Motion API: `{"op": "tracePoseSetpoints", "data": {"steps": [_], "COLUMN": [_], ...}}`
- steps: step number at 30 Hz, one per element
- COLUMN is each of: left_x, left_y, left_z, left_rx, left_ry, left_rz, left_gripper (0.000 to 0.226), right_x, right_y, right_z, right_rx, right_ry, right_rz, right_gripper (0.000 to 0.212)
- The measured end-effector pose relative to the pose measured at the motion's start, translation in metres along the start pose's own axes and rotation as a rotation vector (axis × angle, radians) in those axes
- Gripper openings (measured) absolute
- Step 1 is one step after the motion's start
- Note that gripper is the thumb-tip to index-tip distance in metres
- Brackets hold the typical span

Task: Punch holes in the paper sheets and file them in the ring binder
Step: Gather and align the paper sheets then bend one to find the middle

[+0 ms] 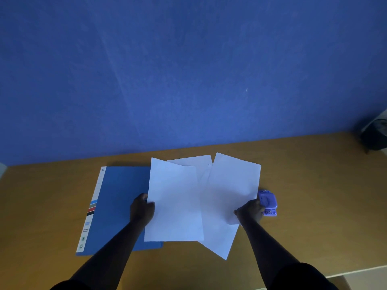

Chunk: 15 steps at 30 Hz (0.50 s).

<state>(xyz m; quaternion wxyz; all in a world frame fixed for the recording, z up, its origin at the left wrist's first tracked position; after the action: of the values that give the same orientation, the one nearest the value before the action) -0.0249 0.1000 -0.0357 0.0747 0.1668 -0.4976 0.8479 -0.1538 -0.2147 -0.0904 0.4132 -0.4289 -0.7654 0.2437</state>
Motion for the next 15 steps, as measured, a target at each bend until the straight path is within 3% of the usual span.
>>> {"op": "tracePoseSetpoints", "data": {"steps": [6,15], "left_x": [0.001,-0.002], "left_y": [-0.001,-0.002], "left_z": [-0.001,-0.014], "left_rx": [0.040,0.113], "left_ry": [-0.012,-0.026], "left_rz": [-0.017,-0.061], "left_gripper": [0.014,0.025], "right_x": [0.004,0.002], "right_y": [-0.014,-0.034], "right_z": [-0.010,-0.031], "right_rx": [-0.251,-0.363], "right_ry": [-0.108,-0.303], "right_rz": [-0.025,-0.102], "right_gripper": [0.034,0.035]}}
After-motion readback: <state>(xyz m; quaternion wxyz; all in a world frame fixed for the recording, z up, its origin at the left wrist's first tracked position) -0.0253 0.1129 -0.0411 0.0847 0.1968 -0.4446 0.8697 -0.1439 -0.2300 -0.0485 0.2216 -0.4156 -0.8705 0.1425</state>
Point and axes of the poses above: each hand's wrist, its own x-axis away from the middle knuckle, its own y-axis out of the palm, z = x × y, the point moved 2 cm from there along -x, towards the middle knuckle, and after that the axes turned 15 degrees about -x, right-handed, at the moved point
